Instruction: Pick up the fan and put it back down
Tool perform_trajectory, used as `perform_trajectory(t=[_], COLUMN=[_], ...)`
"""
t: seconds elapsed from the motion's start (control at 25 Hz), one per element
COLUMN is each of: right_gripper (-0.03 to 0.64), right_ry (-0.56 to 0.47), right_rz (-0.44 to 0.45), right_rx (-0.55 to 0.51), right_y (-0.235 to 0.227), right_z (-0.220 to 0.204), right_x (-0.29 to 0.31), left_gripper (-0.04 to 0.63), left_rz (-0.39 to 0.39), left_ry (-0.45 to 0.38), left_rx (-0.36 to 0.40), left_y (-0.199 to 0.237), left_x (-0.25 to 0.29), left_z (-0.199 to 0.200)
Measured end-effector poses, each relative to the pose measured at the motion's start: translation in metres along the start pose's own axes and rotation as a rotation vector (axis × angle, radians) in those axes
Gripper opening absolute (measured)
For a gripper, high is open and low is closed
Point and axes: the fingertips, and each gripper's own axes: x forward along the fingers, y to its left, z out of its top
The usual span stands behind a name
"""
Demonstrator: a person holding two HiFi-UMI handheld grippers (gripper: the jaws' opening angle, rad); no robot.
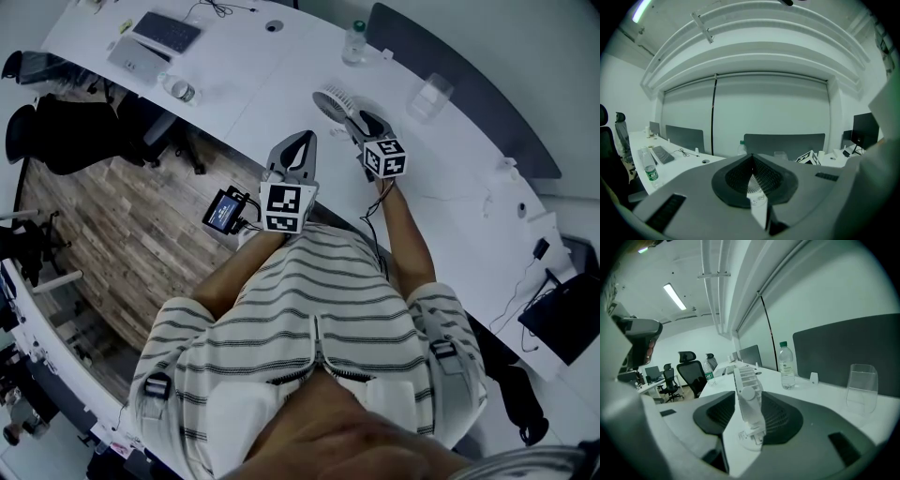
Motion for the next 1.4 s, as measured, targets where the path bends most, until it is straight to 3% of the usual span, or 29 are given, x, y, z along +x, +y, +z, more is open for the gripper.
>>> perform_trajectory(t=[0.08,0.48,0.88,1.4], right_gripper=[0.127,0.014,0.011,0.011], right_ry=[-0.015,-0.045,-0.081,-0.141], right_rz=[-0.02,-0.133,-0.258,-0.25], right_rx=[0.002,0.009,0.035,-0.034], right_y=[0.0,-0.004,0.022,0.073], right_z=[0.004,0.02,0.054,0.091], right_x=[-0.005,-0.027,-0.059,-0.081], left_gripper=[0.006,0.006,0.006,0.006], left_rz=[-0.002,-0.008,-0.011,-0.007], left_ry=[-0.001,-0.01,-0.014,-0.018], left_rx=[-0.001,0.002,-0.004,-0.006], left_y=[0.0,-0.008,-0.013,-0.013], left_x=[-0.001,-0.004,-0.008,-0.013], left_z=[0.001,0.004,0.003,0.004])
